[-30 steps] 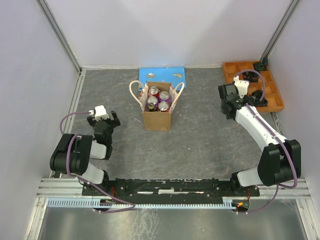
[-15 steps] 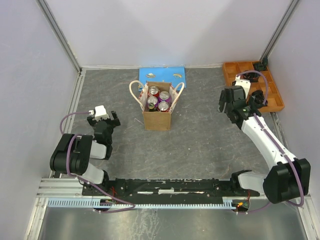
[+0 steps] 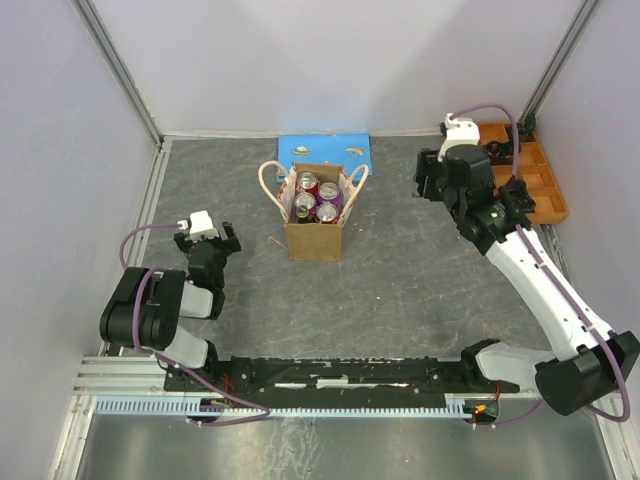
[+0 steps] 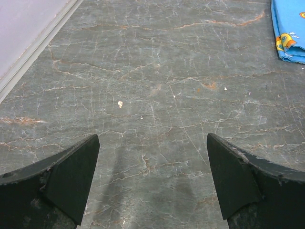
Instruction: Take the beverage out of the canvas bag
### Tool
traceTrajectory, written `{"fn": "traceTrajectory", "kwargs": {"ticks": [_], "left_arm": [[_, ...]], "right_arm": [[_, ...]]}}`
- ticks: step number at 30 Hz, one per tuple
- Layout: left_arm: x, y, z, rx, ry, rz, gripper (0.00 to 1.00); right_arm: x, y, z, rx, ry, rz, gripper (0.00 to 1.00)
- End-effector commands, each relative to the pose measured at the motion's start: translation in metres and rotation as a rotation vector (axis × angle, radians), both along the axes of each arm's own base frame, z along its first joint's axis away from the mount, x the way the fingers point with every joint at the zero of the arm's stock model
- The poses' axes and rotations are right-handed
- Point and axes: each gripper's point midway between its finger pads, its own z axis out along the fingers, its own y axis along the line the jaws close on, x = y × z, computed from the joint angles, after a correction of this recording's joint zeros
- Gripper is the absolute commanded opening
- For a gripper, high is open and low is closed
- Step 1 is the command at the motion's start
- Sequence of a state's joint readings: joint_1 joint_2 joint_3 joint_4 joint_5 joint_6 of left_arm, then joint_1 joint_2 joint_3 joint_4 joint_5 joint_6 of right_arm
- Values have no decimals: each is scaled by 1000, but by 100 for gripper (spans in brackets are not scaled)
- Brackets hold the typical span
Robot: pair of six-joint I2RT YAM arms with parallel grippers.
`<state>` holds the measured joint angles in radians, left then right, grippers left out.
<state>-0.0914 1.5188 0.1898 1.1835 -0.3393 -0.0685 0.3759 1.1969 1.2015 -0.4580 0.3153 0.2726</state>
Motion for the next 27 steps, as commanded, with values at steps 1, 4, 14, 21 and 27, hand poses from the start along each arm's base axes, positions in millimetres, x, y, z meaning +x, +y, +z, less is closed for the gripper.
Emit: {"fn": "traceTrajectory", "kwargs": {"ticks": [1, 4, 14, 21, 27], "left_arm": [[8, 4, 17, 31, -56, 17, 99], [8, 4, 18, 32, -58, 17, 99], [9, 4, 18, 31, -56, 16, 99], [9, 4, 18, 31, -56, 16, 99], [9, 4, 17, 31, -56, 15, 99]], "right_arm": [[9, 57, 59, 19, -141, 214, 59], [11, 97, 75, 21, -178, 336, 35], [23, 214, 31, 15, -47, 629, 21], [27, 243, -25, -24, 105, 689, 25], [25, 236, -62, -78, 199, 660, 59]]}}
